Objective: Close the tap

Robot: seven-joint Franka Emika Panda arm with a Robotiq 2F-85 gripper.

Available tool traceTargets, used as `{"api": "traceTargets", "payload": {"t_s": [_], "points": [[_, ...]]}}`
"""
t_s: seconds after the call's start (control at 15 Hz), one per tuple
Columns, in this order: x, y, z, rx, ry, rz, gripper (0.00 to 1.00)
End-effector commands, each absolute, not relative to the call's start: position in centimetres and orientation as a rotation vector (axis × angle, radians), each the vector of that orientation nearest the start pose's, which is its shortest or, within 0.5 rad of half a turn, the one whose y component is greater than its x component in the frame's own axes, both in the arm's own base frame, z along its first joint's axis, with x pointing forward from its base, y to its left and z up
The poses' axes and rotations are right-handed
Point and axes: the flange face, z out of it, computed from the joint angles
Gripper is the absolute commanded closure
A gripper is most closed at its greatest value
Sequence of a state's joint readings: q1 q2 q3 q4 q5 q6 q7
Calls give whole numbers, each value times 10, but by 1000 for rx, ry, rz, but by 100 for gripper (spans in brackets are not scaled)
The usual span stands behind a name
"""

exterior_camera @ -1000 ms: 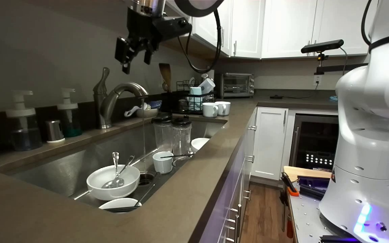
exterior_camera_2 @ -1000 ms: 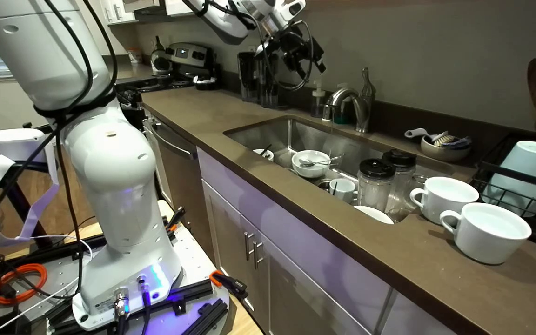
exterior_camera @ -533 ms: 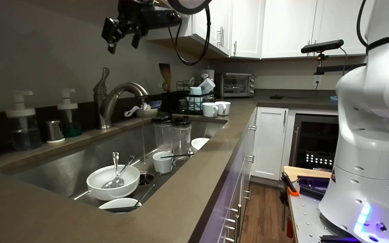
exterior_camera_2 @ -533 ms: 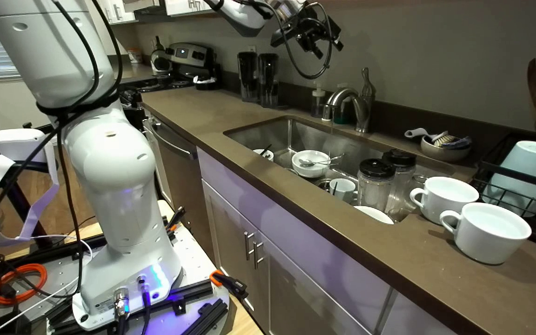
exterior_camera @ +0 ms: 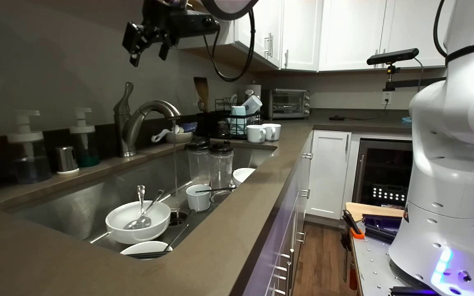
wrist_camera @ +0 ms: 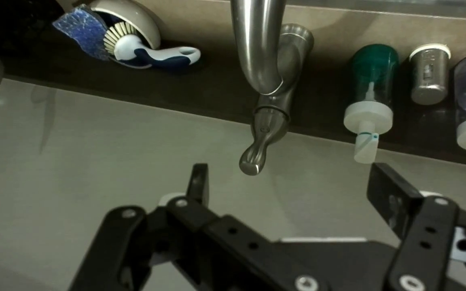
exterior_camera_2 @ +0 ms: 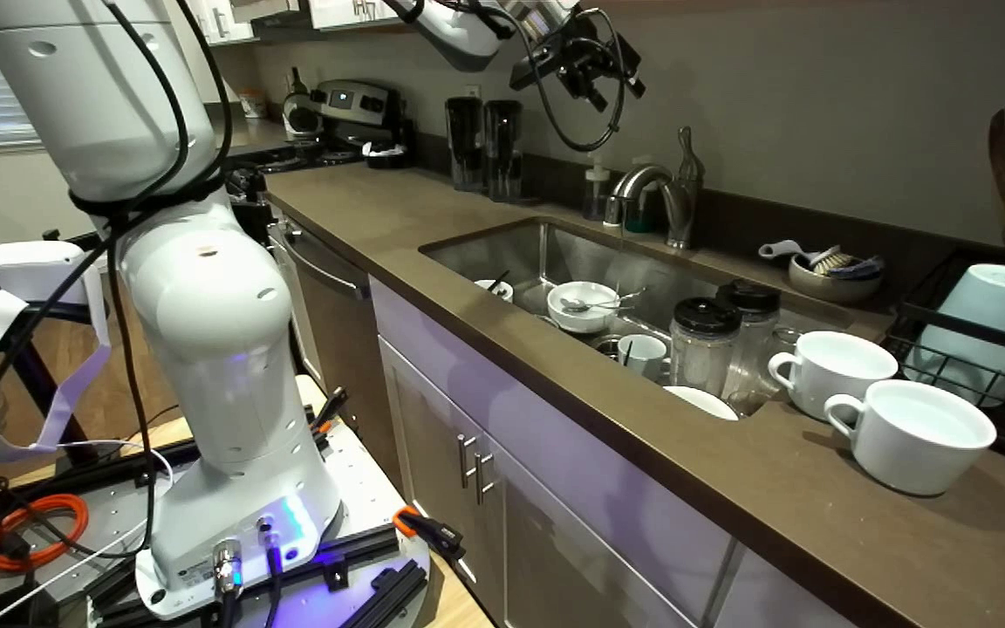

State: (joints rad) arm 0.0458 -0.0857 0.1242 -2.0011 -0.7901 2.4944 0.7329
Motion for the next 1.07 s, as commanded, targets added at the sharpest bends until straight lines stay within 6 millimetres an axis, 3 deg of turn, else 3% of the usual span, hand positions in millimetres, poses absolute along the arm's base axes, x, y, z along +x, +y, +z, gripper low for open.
{"api": "traceTargets", "payload": {"t_s": [0.0, 0.27, 0.6, 0.8, 0.93, 1.0], "points": [[573, 109, 558, -3053, 150, -1400, 0], [576, 113, 564, -2797, 181, -1561, 0], [580, 87, 571, -2592, 271, -1664, 0], [590, 77, 559, -2545, 293, -1624, 0], [600, 80, 541, -2528, 293, -1570, 0], [605, 82, 532, -2522, 293, -1545, 9]]}}
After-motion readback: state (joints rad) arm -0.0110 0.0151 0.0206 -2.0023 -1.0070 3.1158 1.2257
